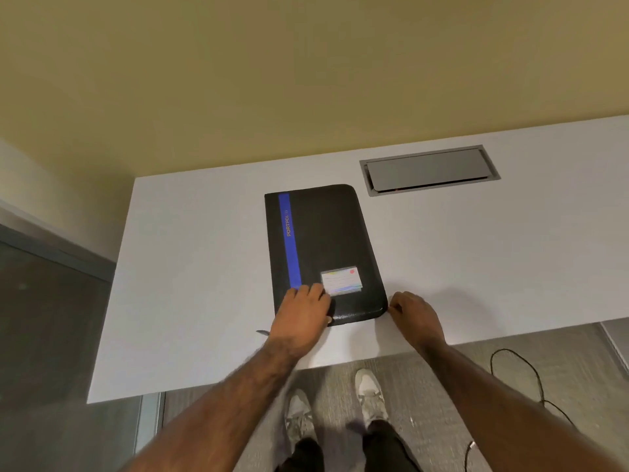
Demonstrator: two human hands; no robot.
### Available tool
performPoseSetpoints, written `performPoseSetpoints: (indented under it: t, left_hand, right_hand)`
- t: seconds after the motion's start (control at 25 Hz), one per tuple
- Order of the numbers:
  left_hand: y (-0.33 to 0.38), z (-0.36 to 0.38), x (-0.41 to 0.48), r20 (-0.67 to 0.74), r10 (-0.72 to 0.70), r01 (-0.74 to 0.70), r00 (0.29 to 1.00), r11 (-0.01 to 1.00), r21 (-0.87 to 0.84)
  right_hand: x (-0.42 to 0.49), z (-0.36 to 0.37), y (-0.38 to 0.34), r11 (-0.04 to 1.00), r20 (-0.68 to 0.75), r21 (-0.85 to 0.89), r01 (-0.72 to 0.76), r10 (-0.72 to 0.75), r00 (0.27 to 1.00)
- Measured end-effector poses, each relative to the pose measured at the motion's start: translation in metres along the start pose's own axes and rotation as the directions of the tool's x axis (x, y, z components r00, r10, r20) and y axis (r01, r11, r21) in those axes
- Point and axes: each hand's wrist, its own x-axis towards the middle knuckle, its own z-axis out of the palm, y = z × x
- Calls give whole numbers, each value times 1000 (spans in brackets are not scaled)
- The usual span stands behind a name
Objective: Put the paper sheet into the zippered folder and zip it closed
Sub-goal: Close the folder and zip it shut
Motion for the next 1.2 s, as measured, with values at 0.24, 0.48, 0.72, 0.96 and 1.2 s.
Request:
performPoseSetpoints:
  t: [0.24,0.48,0.72,0.96,1.2]
  left_hand:
    - [64,30,63,138,-78,72,987,996,47]
    - [81,36,78,199,-22,-20,980,978,206]
    - [89,32,83,266,74,-142,961,959,246]
    - [85,33,83,234,115,-169,965,960,222]
    - [86,32,84,254,143,-210,956,942,263]
  right_hand:
    - [21,-2,19,972,56,-111,208,-203,978]
    - [41,-11,31,929,114,-95,358,-347,931]
    - [69,-21,41,834,129,-130,536,-522,843]
    - [104,-33,32,794,184,-253,553,-522,833]
    - [157,-44,9,815,78,-268,515,-514,854]
